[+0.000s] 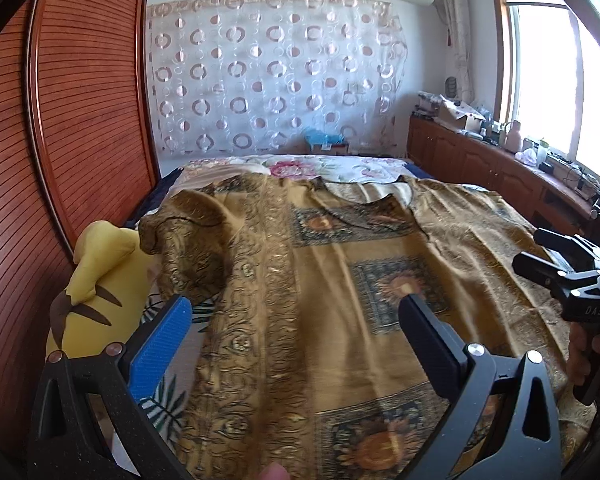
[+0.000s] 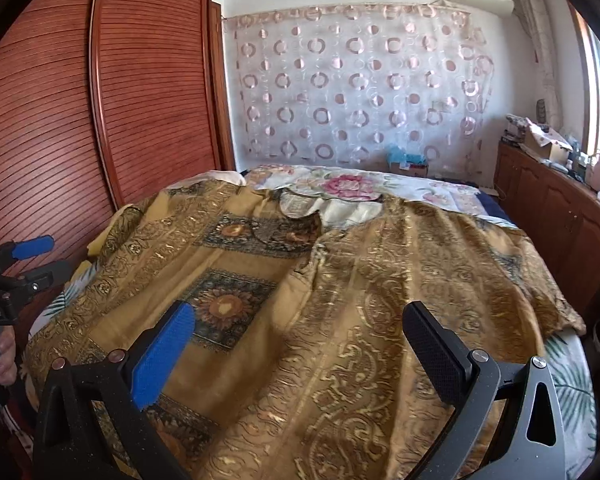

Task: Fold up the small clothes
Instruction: 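Reach the left gripper to the shirt's side edge and grasp it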

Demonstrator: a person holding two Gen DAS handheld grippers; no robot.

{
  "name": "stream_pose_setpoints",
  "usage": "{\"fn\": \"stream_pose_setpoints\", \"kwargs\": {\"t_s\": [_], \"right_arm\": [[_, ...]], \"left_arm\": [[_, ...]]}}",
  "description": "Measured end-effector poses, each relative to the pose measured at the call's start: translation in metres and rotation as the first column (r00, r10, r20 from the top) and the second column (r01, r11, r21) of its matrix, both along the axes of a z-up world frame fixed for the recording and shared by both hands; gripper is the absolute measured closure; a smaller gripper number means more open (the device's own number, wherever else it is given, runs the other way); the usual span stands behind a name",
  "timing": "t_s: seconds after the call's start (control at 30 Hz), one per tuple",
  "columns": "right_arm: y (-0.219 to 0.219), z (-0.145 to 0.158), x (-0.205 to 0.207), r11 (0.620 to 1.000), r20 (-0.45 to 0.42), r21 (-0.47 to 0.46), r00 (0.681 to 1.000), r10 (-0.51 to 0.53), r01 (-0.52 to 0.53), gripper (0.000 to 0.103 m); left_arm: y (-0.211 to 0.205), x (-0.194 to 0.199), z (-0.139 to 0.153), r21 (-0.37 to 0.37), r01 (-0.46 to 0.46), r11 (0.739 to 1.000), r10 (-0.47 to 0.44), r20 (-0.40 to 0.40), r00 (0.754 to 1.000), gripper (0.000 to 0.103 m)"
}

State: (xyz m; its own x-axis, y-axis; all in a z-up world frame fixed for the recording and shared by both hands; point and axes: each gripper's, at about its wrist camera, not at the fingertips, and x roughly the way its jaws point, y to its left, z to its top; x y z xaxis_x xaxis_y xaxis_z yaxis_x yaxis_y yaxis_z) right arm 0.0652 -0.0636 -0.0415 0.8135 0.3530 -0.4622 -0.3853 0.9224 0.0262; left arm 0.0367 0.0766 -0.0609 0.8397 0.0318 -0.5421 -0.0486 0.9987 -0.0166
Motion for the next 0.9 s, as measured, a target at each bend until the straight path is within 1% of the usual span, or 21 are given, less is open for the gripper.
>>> {"fn": "stream_pose_setpoints", "kwargs": {"t_s": [0.13,0.23,0.27,0.33,0.37,0.4,0.47,0.53,0.6,0.63,0.67,0.73,0.8,0.87,0.9], "right_arm": [[0.003,-0.001,0.009,0.999,-0.032,0.024,0.999,0.034,-0.033,0.0],[0.004,-0.001,0.01,0.998,-0.029,0.017,0.998,0.055,-0.054,0.0],[0.003,-0.002,0.009,0.998,-0.018,0.009,0.998,0.06,-0.06,0.0],[0.01,-0.003,0.015,0.998,-0.004,-0.041,0.999,0.054,-0.055,0.0],[0.013,-0.003,0.017,0.996,-0.003,-0.055,0.998,0.063,-0.063,0.0],[0.014,-0.004,0.019,0.996,-0.009,-0.05,0.997,0.078,-0.079,0.0],[0.015,-0.004,0.026,0.994,-0.027,-0.02,0.994,0.104,-0.105,0.0],[0.012,-0.005,0.035,0.992,-0.056,0.006,0.99,0.129,-0.129,0.0],[0.01,-0.005,0.044,0.99,-0.075,0.014,0.988,0.138,-0.137,0.0],[0.009,-0.006,0.047,0.99,-0.084,0.012,0.987,0.139,-0.139,0.0],[0.01,-0.005,0.049,0.989,-0.093,0.011,0.984,0.149,-0.149,0.002],[0.011,-0.004,0.054,0.986,-0.104,0.007,0.981,0.165,-0.165,0.002],[0.012,-0.001,0.062,0.983,-0.107,0.011,0.977,0.185,-0.185,0.002],[0.013,-0.001,0.071,0.978,-0.115,0.014,0.971,0.207,-0.207,0.002],[0.016,-0.001,0.075,0.975,-0.12,0.005,0.968,0.219,-0.22,0.003]], "left_arm": [[0.02,0.008,-0.003,-0.006,-0.029,1.0,0.029,-0.017,0.999,0.0],[0.039,0.015,-0.005,-0.01,-0.05,0.999,0.05,-0.04,0.998,0.0],[0.046,0.019,-0.006,-0.024,-0.055,0.998,0.053,-0.053,0.997,0.0],[0.059,0.027,-0.009,-0.061,-0.053,0.997,0.048,-0.074,0.996,0.0],[0.065,0.03,-0.01,-0.074,-0.048,0.996,0.042,-0.081,0.996,0.001],[0.071,0.035,-0.012,-0.079,-0.044,0.996,0.037,-0.088,0.995,0.004],[0.08,0.044,-0.013,-0.077,-0.048,0.996,0.04,-0.102,0.994,0.007],[0.089,0.052,-0.015,-0.095,-0.036,0.995,0.025,-0.113,0.993,0.017],[0.093,0.061,-0.018,-0.082,-0.027,0.996,0.016,-0.134,0.991,0.028],[0.094,0.067,-0.019,-0.064,-0.029,0.998,0.019,-0.143,0.989,0.03],[0.097,0.072,-0.02,-0.05,-0.032,0.998,0.025,-0.153,0.988,0.035],[0.105,0.083,-0.024,-0.058,-0.039,0.998,0.028,-0.173,0.984,0.039],[0.112,0.092,-0.031,-0.064,-0.055,0.996,0.041,-0.197,0.98,0.049],[0.121,0.103,-0.041,-0.071,-0.066,0.995,0.047,-0.233,0.971,0.056],[0.123,0.107,-0.045,-0.074,-0.065,0.995,0.045,-0.245,0.969,0.062]]}}
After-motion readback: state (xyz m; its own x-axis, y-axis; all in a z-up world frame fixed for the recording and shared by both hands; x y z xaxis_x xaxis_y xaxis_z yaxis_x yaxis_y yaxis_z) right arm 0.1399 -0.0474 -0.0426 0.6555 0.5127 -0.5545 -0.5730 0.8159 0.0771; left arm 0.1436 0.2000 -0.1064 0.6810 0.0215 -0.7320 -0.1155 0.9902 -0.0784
